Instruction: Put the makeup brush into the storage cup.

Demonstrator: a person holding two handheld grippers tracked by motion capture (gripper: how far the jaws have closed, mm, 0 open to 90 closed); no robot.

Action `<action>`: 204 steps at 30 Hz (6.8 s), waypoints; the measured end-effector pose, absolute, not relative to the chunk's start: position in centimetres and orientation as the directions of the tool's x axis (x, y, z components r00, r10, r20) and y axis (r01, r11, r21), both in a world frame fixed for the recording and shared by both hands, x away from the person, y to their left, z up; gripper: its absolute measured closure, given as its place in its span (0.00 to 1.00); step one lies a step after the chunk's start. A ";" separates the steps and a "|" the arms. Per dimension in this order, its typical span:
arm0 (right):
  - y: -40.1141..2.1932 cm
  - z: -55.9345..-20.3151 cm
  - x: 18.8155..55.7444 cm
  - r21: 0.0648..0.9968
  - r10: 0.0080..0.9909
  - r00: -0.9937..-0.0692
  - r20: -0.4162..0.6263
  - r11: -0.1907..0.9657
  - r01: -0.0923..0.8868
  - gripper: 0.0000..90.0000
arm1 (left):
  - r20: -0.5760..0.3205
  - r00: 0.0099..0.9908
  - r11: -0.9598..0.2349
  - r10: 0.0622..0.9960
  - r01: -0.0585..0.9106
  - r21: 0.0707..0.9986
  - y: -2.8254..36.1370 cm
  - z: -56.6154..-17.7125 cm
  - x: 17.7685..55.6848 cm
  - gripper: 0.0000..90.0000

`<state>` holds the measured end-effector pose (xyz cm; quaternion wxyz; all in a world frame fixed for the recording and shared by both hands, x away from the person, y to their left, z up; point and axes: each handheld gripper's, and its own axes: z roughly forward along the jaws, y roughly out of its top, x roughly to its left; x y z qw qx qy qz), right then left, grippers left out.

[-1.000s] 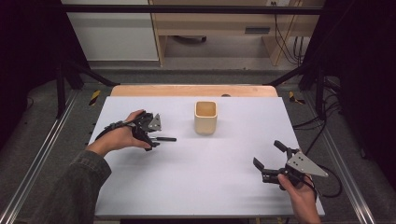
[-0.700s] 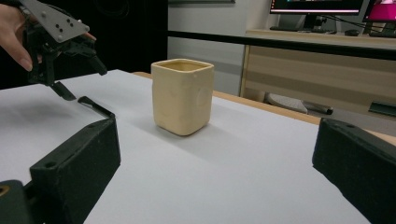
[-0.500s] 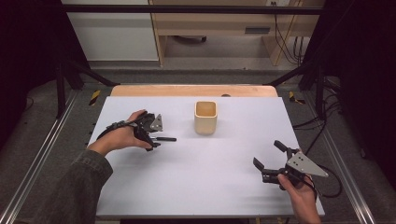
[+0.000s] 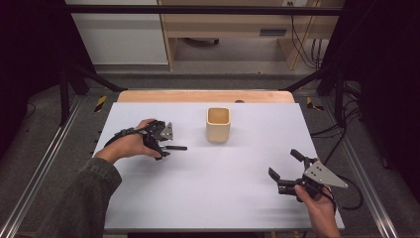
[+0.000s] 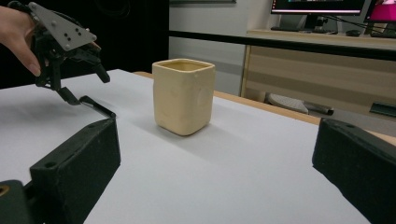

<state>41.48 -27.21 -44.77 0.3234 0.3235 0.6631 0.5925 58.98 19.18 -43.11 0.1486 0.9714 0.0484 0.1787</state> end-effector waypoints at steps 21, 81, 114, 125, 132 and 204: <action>-27.2 -44.7 41.4 0.996 0.816 -0.576 -0.042 0.083 0.044 0.02 | 0.322 0.936 -0.951 0.142 0.038 0.308 19.1 -43.3 59.3 0.19; -27.4 -44.6 41.3 0.997 0.825 -0.565 -0.034 0.070 0.042 0.02 | 0.272 0.955 -0.953 0.119 0.033 0.302 18.4 -43.7 59.3 0.38; -27.4 -44.6 41.3 0.997 0.826 -0.563 -0.030 0.066 0.044 0.02 | 0.304 0.949 -0.975 0.088 0.019 0.222 18.5 -44.2 59.5 0.58; -27.3 -44.6 41.3 0.996 0.826 -0.563 -0.031 0.070 0.048 0.02 | 0.303 0.950 -0.977 0.074 0.008 0.211 18.4 -44.3 59.5 0.66; -27.4 -44.6 41.3 0.996 0.828 -0.561 -0.028 0.069 0.052 0.02 | 0.297 0.952 -0.977 0.071 0.007 0.213 18.4 -44.3 59.6 0.68; -23.3 -44.2 40.6 0.983 0.782 -0.610 -0.127 0.181 0.027 0.03 | 0.292 0.957 -0.966 -0.002 -0.078 0.247 13.7 -39.7 53.5 0.87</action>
